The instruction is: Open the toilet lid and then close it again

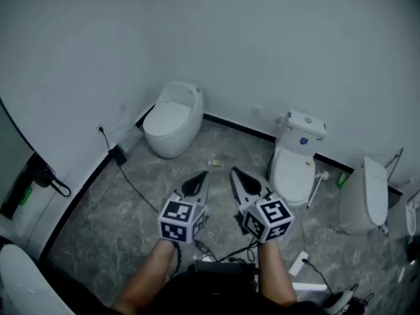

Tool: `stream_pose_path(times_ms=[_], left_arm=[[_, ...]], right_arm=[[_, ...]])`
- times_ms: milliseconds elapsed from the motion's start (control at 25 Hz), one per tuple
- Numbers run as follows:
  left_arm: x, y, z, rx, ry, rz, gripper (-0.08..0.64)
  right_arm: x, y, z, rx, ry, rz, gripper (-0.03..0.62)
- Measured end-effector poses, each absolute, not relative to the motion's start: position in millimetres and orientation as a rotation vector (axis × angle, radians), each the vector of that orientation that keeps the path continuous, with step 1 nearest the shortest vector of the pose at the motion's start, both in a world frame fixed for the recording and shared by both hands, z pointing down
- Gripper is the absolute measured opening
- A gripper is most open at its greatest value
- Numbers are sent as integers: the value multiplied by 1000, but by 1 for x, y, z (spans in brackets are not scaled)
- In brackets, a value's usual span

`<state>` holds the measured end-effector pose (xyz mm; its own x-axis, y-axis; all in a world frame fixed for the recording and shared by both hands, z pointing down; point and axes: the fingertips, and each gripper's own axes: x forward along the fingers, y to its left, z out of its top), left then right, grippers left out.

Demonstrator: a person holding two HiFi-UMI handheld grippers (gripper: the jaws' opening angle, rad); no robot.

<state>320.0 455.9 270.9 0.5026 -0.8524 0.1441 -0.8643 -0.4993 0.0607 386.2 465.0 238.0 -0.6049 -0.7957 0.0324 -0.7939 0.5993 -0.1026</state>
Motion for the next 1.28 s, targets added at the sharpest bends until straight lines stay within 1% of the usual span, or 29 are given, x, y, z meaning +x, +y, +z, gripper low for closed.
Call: stream_pose_path(times_ms=[320,560,1080,1280], left_arm=[[316,454,272,2609,-1496,131,7],[299,452,275,2584,-1507,124,8],[240,435,281,2525,-1522,78,8],[219,426,280,2510,-1559,68,8]], right_arm=[[380,460,244,-1391,2804,-194,11],[364,458,245,-1373,2831,-187,11],[303,436,244,-1373,2899,-70,11],[279,421,250,-1327,2943,-71,11]])
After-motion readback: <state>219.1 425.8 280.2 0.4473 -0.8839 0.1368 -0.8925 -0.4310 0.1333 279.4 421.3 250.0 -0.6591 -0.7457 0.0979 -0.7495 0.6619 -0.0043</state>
